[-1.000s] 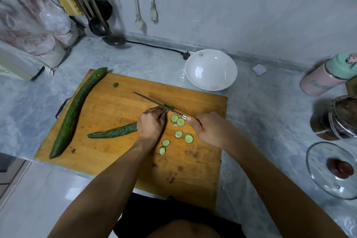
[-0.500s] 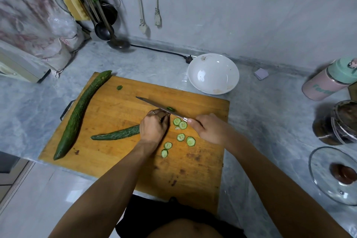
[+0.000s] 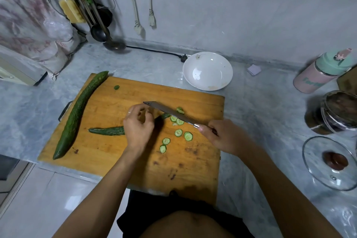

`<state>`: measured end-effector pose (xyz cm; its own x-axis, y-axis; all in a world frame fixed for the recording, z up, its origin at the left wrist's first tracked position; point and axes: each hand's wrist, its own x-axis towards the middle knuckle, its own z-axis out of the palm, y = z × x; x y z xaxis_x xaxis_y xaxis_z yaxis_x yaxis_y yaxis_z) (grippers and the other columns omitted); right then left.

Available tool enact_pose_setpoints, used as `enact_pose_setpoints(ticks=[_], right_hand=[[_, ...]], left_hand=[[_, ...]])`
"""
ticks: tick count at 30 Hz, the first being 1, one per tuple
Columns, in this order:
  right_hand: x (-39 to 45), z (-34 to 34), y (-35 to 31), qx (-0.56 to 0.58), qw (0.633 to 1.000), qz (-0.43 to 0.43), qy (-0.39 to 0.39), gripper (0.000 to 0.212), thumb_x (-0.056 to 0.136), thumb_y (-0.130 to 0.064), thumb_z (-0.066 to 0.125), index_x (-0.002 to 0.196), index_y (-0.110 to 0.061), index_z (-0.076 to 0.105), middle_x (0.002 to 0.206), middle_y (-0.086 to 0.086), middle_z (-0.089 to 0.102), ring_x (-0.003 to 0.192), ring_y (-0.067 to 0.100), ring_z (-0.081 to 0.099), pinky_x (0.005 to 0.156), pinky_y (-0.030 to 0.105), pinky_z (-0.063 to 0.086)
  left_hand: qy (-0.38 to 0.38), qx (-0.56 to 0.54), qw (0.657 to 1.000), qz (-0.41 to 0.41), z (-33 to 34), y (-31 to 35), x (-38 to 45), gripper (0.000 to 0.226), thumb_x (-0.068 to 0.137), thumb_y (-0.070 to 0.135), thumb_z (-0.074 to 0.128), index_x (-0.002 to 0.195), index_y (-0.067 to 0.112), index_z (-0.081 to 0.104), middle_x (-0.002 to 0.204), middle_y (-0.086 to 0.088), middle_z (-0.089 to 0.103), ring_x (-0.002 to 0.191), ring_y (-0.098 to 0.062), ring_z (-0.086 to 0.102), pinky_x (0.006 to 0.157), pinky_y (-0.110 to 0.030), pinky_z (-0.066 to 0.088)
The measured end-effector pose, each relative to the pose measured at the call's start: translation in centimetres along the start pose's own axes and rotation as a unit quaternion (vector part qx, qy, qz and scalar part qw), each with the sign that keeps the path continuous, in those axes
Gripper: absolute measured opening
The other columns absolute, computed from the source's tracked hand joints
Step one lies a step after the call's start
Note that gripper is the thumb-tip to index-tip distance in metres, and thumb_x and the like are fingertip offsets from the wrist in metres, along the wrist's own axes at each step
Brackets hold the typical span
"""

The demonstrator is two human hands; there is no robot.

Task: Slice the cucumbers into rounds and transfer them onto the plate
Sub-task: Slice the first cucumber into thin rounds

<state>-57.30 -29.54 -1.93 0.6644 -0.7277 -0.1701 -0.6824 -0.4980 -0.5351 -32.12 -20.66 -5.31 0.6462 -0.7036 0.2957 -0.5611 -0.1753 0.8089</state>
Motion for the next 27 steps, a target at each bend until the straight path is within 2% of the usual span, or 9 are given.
enact_pose_setpoints(ticks=[4,8,9,11,14,19,22,25,27], right_hand=[[-1.4,0.6,-0.5,0.011,1.000,0.000,0.021,0.049,0.097,-0.056,0.043,0.062,-0.022,0.044,0.052,-0.005,0.046,0.044,0.010,0.043,0.047,0.027,0.030],[-2.6,0.9,-0.4,-0.008,0.999,-0.006,0.034,0.054,0.096,-0.058,0.043,0.067,-0.013,0.052,0.053,0.000,0.050,0.044,0.013,0.044,0.046,0.029,0.029],[-2.9,1.0,-0.5,-0.017,0.999,-0.006,0.030,0.054,0.095,-0.059,0.043,0.068,-0.013,0.052,0.053,-0.001,0.050,0.045,0.014,0.045,0.046,0.028,0.028],[-3.6,1.0,-0.7,-0.040,0.999,-0.011,0.020,0.051,0.095,-0.060,0.042,0.069,-0.017,0.051,0.054,-0.005,0.049,0.045,0.011,0.045,0.046,0.026,0.027],[-4.3,1.1,-1.1,-0.081,0.996,-0.020,0.006,0.045,0.096,-0.059,0.044,0.071,-0.021,0.047,0.054,-0.009,0.043,0.046,0.006,0.040,0.047,0.025,0.023],[-5.0,1.1,-1.6,-0.094,0.995,-0.034,0.006,0.044,0.095,-0.061,0.043,0.074,-0.022,0.047,0.055,-0.011,0.041,0.046,0.004,0.039,0.048,0.024,0.023],[-5.3,0.9,-1.7,-0.102,0.994,-0.039,0.006,0.044,0.095,-0.060,0.045,0.072,-0.022,0.047,0.055,-0.011,0.041,0.046,0.004,0.038,0.048,0.024,0.022],[-5.7,1.2,-1.5,-0.063,0.998,-0.030,0.008,0.051,0.094,-0.062,0.044,0.071,-0.018,0.051,0.053,-0.009,0.043,0.044,0.005,0.039,0.047,0.023,0.023],[-5.9,1.5,-1.4,-0.006,1.000,-0.010,0.015,0.058,0.093,-0.066,0.042,0.070,-0.014,0.055,0.053,-0.007,0.047,0.044,0.008,0.041,0.047,0.025,0.028]], left_hand=[[-0.026,0.037,0.995,0.091,-0.8,1.3,-0.3,0.018,0.078,0.008,0.055,0.089,0.004,0.068,0.094,-0.006,0.064,0.092,-0.017,0.055,0.078,-0.023,0.040],[0.008,0.027,0.992,0.119,-1.6,2.7,-0.4,0.020,0.073,0.004,0.053,0.085,0.006,0.069,0.091,-0.006,0.064,0.091,-0.020,0.056,0.079,-0.025,0.042],[-0.021,0.030,0.989,0.144,-1.7,3.1,-0.2,0.023,0.072,0.003,0.052,0.085,0.007,0.071,0.090,-0.004,0.066,0.091,-0.019,0.057,0.081,-0.026,0.044],[-0.176,0.040,0.970,0.165,-1.5,3.9,0.3,0.030,0.071,0.007,0.049,0.085,0.013,0.074,0.088,0.004,0.067,0.088,-0.016,0.058,0.082,-0.030,0.049],[-0.408,0.112,0.896,0.137,-0.5,4.8,0.9,0.038,0.070,0.013,0.043,0.087,0.024,0.076,0.093,0.010,0.066,0.092,-0.017,0.062,0.084,-0.034,0.052],[-0.528,0.176,0.829,0.061,1.2,4.9,2.4,0.048,0.079,-0.001,0.044,0.113,0.021,0.071,0.125,-0.001,0.065,0.118,-0.021,0.056,0.099,-0.033,0.046],[-0.528,0.166,0.832,0.026,1.5,4.5,2.7,0.056,0.079,-0.001,0.042,0.122,0.024,0.066,0.131,-0.003,0.062,0.123,-0.022,0.054,0.103,-0.031,0.043],[-0.435,0.118,0.892,0.042,0.4,4.9,2.6,0.051,0.083,-0.005,0.045,0.124,0.018,0.066,0.130,-0.002,0.063,0.124,-0.017,0.053,0.101,-0.019,0.038],[-0.312,0.080,0.942,0.094,-0.8,5.4,2.4,0.042,0.085,0.001,0.047,0.117,0.015,0.070,0.122,-0.001,0.067,0.116,-0.015,0.058,0.095,-0.016,0.039]])
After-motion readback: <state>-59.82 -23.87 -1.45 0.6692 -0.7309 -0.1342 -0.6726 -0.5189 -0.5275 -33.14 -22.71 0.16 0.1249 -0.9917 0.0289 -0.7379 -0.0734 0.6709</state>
